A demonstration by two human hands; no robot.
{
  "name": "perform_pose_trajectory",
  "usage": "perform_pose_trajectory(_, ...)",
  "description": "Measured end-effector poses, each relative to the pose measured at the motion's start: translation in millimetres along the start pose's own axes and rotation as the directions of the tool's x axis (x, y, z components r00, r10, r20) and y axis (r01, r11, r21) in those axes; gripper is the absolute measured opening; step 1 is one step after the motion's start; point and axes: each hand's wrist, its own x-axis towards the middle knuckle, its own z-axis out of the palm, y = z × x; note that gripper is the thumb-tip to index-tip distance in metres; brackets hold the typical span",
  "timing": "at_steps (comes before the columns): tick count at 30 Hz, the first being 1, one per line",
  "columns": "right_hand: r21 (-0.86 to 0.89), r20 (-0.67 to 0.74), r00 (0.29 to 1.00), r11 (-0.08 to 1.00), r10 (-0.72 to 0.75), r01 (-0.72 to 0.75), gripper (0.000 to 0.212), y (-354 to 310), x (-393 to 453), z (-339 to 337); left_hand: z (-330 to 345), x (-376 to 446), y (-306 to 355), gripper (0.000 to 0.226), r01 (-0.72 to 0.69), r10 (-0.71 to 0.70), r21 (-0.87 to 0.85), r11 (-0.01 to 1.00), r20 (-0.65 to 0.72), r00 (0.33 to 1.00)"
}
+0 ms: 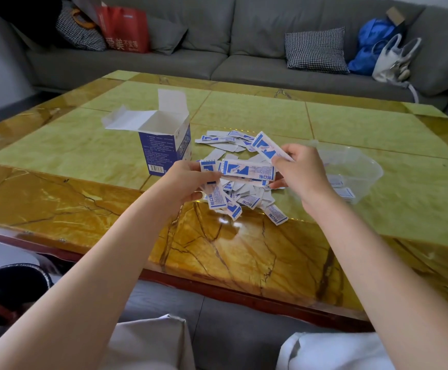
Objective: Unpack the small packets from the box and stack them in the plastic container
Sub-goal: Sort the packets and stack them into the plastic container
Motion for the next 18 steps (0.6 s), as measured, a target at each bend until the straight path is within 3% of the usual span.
perform_pose_trajectory(4, -0.050, 0.141, 0.986, 0.996, 0.086, -0.079, 0.026, 1, -5, 0, 0, 0, 0, 0.005, 0.014, -0.014, 0.013, 1.000, -0.004, 1.000)
perform_pose_trajectory(6, -0.055, 0.172, 0.981, 0.995, 0.089, -0.080, 0.020, 1, -8, 1, 1, 0, 1, 0.007, 0.022, -0.021, 0.032, 0.999, -0.015, 1.000)
perform_pose_trajectory(11, -0.133, 0.162, 0.987, 0.991, -0.008, 0.030, 0.013, 2, -7, 2, 5, 2, 1, 0.009, 0.046, -0.044, 0.066, 0.997, -0.025, 0.999)
perform_pose_trajectory(13, -0.149, 0.225, 0.974, 0.988, -0.013, 0.048, 0.008, 2, -7, 4, 5, 2, 1, 0.008, 0.044, -0.042, 0.067, 0.997, -0.020, 0.999)
perform_pose_trajectory(16, -0.341, 0.392, 0.919, 0.922, -0.040, 0.185, 0.004, 3, -8, 10, 5, 1, 0, 0.004, 0.014, -0.014, 0.056, 0.998, -0.008, 1.000)
perform_pose_trajectory(18, -0.437, 0.444, 0.894, 0.858, -0.055, 0.269, 0.005, 3, -10, 14, 4, 1, -1, 0.012, -0.026, 0.027, 0.063, 0.998, -0.026, 0.999)
